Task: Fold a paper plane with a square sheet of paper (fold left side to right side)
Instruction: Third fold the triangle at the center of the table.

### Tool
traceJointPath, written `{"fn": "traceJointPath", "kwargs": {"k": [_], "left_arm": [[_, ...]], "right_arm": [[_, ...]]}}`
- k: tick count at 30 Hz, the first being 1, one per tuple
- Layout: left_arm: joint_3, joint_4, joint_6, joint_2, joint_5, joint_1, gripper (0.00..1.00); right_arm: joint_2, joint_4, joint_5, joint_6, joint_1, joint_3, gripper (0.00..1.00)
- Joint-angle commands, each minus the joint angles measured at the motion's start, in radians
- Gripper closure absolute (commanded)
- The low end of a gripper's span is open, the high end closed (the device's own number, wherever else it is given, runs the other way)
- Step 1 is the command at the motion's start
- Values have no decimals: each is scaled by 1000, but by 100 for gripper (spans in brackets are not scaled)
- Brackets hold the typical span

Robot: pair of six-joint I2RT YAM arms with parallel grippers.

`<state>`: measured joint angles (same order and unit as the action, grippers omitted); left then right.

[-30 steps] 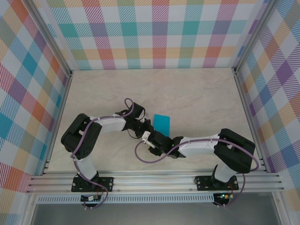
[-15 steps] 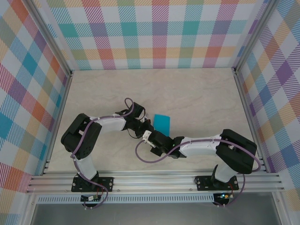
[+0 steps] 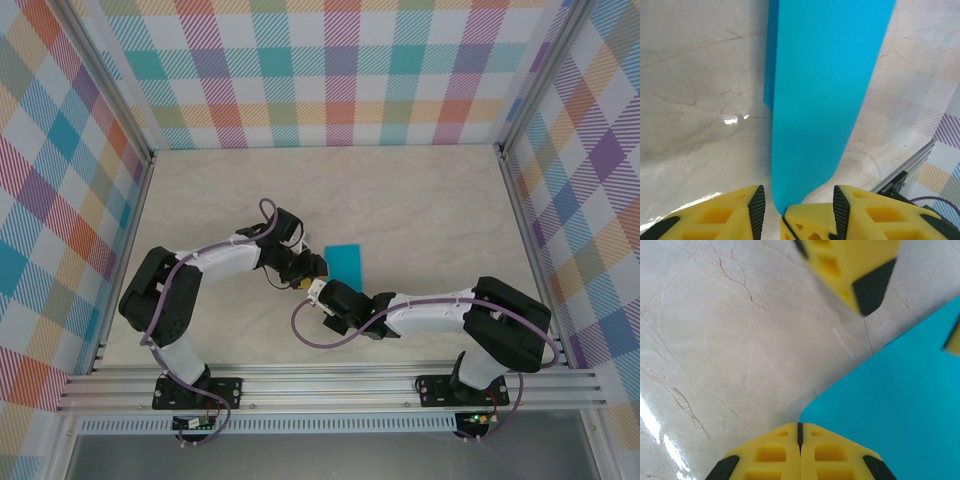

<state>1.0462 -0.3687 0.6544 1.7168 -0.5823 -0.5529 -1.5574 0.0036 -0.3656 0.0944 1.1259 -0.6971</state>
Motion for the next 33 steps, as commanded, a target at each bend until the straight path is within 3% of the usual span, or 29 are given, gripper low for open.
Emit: {"fn": "traceJointPath", "kwargs": {"k": [1,10,17,33], "left_arm": [[74,-102,-88,-7,-3,17,57],[312,-90,-163,223,-130,-6,66],[487,-146,-202,413,-154,-34,68],[579,-238,-267,559,-105,-45,71]], "right_arm": [[0,3,17,-33,3,5,100],[0,-2,17,-55,-3,2,100],[5,-8,32,-72,-19,-5,100],[50,-54,239,-132,-115,-25,100]]}}
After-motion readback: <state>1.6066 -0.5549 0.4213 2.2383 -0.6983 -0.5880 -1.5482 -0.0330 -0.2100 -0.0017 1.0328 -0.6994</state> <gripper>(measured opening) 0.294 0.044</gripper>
